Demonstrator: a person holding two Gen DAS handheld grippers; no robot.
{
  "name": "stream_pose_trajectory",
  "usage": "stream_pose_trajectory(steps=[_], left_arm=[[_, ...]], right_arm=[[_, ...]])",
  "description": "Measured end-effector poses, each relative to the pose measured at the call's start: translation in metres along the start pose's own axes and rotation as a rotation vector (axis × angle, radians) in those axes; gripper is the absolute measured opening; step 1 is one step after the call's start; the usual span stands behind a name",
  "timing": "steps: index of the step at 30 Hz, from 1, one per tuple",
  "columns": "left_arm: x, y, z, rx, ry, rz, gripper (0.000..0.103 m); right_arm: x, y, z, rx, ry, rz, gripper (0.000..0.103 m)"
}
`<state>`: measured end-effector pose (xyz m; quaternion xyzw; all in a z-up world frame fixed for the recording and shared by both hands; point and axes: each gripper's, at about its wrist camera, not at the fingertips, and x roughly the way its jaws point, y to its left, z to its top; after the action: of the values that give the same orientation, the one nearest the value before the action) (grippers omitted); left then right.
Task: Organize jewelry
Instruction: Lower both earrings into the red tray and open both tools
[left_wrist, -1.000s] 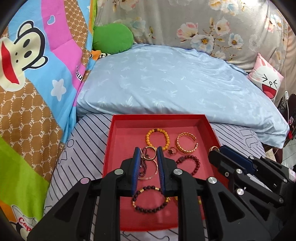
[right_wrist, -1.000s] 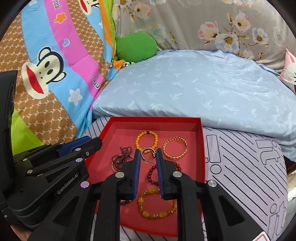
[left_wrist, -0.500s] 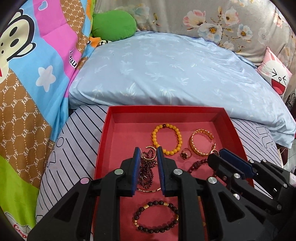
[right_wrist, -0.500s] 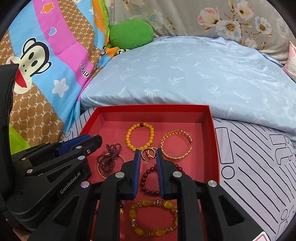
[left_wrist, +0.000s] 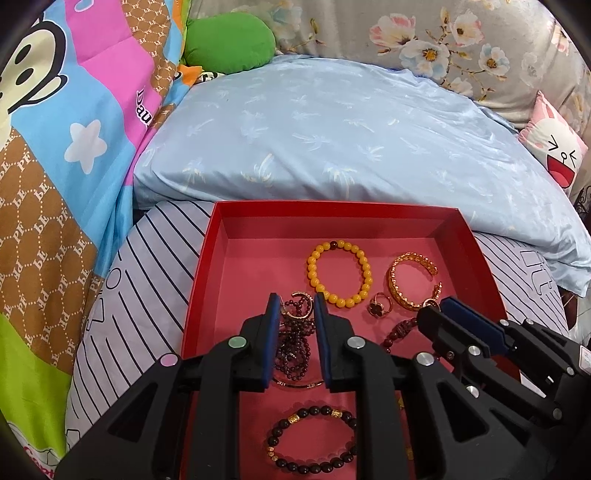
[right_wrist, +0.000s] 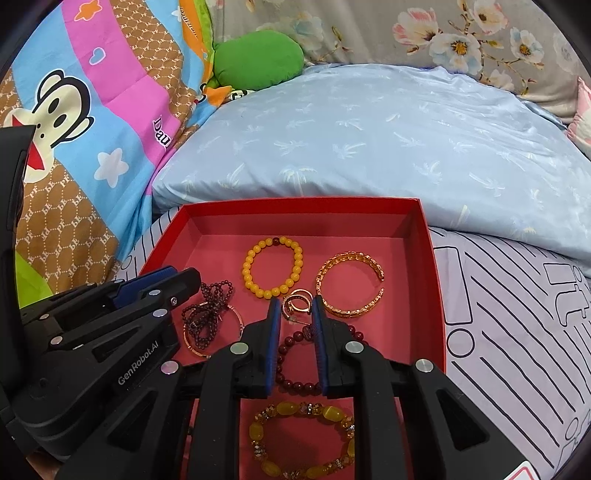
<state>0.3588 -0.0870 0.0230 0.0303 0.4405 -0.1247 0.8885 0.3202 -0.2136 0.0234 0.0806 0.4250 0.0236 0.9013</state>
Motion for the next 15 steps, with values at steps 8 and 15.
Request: stream_pose_trajectory(steps=[8,15], left_arm=[[-0.0002,0.0035,-0.0006,-0.020,-0.014,0.042,0.042],[-0.0028,0.0042,-0.0015,-0.017,-0.014,0.043,0.042]], right_arm=[[-0.0004,-0.0002,-0.0012,0.013,-0.006,-0.017,0.020],[-0.0051,0.0003,-0.0032,0.016,-0.010,-0.024,0.021]])
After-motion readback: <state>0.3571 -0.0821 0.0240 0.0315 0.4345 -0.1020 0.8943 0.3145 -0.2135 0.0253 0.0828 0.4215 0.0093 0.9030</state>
